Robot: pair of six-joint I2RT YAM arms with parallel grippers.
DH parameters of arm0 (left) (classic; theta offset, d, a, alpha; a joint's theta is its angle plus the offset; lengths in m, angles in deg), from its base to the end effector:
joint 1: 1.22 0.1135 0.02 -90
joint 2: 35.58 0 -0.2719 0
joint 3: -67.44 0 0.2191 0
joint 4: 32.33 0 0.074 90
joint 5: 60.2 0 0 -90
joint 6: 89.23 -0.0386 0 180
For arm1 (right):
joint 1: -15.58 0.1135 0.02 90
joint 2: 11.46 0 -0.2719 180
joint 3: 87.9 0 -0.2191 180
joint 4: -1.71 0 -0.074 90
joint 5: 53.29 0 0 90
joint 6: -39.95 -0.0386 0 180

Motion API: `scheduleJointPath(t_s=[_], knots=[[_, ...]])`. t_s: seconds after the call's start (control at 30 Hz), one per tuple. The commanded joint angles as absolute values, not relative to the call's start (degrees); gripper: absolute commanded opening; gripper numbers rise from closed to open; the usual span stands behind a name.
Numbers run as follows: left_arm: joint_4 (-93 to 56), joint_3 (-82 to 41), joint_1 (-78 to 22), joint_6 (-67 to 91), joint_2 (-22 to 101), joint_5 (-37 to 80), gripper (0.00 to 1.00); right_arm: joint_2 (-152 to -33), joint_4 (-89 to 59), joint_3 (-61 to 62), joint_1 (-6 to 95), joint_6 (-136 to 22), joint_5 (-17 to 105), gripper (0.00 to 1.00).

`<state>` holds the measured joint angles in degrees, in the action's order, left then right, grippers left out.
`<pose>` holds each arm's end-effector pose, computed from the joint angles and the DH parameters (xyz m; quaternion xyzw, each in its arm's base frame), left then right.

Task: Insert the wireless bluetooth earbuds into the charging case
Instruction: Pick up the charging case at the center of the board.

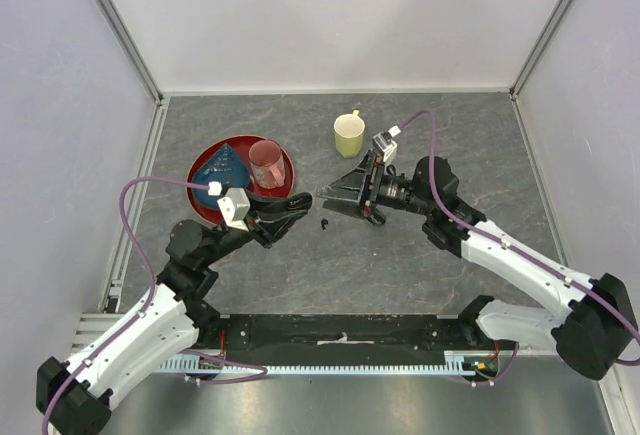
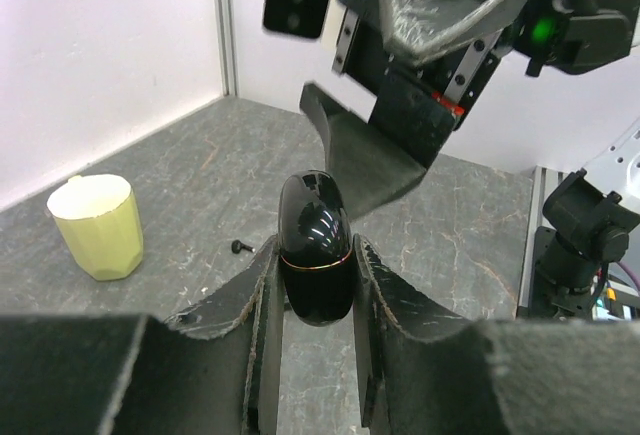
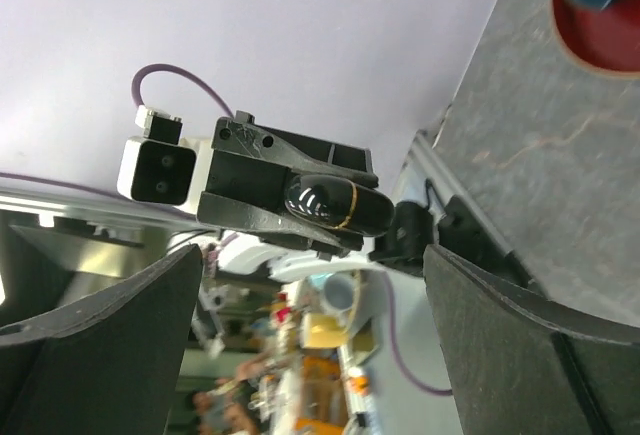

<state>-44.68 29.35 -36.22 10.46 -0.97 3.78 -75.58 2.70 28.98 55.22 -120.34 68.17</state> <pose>0.0882 -0.0824 0.3109 0.3039 0.5339 -0.4211 0.6673 0.1622 0.1605 0.3543 -0.0050 0.7071 0.6673 0.2337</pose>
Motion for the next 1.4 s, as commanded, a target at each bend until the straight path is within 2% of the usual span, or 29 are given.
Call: scheduleJointPath(t_s=[0.0, 0.17, 0.37, 0.53, 0.77, 1.03, 1.17, 1.3, 1.37], knots=[[-50.97, 29.31, -36.38, 6.13, -0.51, 1.41, 0.02, -77.47, 12.37, 28.84, 55.48, -132.77, 75.03, 0.98], [-52.64, 28.87, -36.38, 6.04, 0.98, -0.61, 0.02, -78.96, 5.94, 26.9, 55.48, -129.42, 75.03, 0.98], [-54.31, 28.34, -36.46, 6.13, 2.92, -2.54, 0.02, -81.6, 11.55, 27.95, 55.75, -134.42, 76.34, 0.98], [-55.63, 28.34, -36.46, 6.22, 3.97, -2.9, 0.02, -83.18, 13.23, 27.51, 56.62, -135.84, 76.61, 0.93], [-56.25, 28.34, -36.46, 6.22, 5.11, -3.42, 0.02, -85.03, 17.45, 28.65, 57.24, -140.57, 77.14, 0.77], [-56.34, 28.17, -36.46, 6.13, 5.55, -3.51, 0.02, -86.52, 20.26, 29.53, 57.59, -144.09, 77.49, 0.65], [-56.42, 28.08, -36.46, 6.04, 5.99, -3.51, 0.02, -86.96, 21.41, 29.53, 57.94, -144.8, 77.4, 0.52], [-56.51, 28.08, -36.46, 6.48, 6.43, -3.95, 0.02, -87.23, 21.41, 29.62, 57.94, -145.06, 77.31, 0.51], [-56.51, 27.99, -36.46, 6.57, 6.61, -3.95, 0.02, -87.23, 21.67, 29.71, 58.03, -145.15, 77.23, 0.42]])
